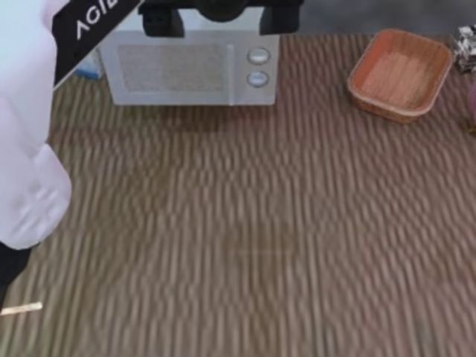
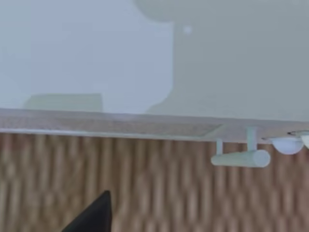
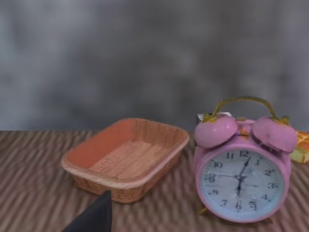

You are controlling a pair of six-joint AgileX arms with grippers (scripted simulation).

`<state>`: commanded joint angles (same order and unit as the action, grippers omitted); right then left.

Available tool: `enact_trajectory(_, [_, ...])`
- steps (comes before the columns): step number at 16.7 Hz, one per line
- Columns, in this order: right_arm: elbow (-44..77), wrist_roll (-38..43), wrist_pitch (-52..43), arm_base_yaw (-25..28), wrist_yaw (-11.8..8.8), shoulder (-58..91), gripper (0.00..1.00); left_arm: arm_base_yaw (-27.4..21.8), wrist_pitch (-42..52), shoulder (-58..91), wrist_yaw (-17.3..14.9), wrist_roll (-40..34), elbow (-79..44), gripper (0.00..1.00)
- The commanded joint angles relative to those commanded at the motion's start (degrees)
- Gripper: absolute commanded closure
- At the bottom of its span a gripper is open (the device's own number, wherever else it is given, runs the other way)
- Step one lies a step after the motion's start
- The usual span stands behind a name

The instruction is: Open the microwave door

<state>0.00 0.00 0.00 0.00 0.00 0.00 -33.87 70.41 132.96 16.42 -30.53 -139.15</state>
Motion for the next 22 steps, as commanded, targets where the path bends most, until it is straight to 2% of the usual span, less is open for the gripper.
enact_trajectory(6, [0.00, 0.00, 0.00, 0.00, 0.00, 0.00, 0.00, 2.00, -10.05, 4.90, -0.96, 1.99, 4.38, 0.00])
enact_trajectory(11, [0.00, 0.00, 0.00, 0.00, 0.00, 0.00, 0.00, 2.28, -11.21, 5.56, -1.10, 2.24, 4.94, 0.00])
enact_trajectory(22, [0.00, 0.00, 0.00, 0.00, 0.00, 0.00, 0.00, 2.28, -11.21, 5.56, -1.10, 2.24, 4.94, 0.83])
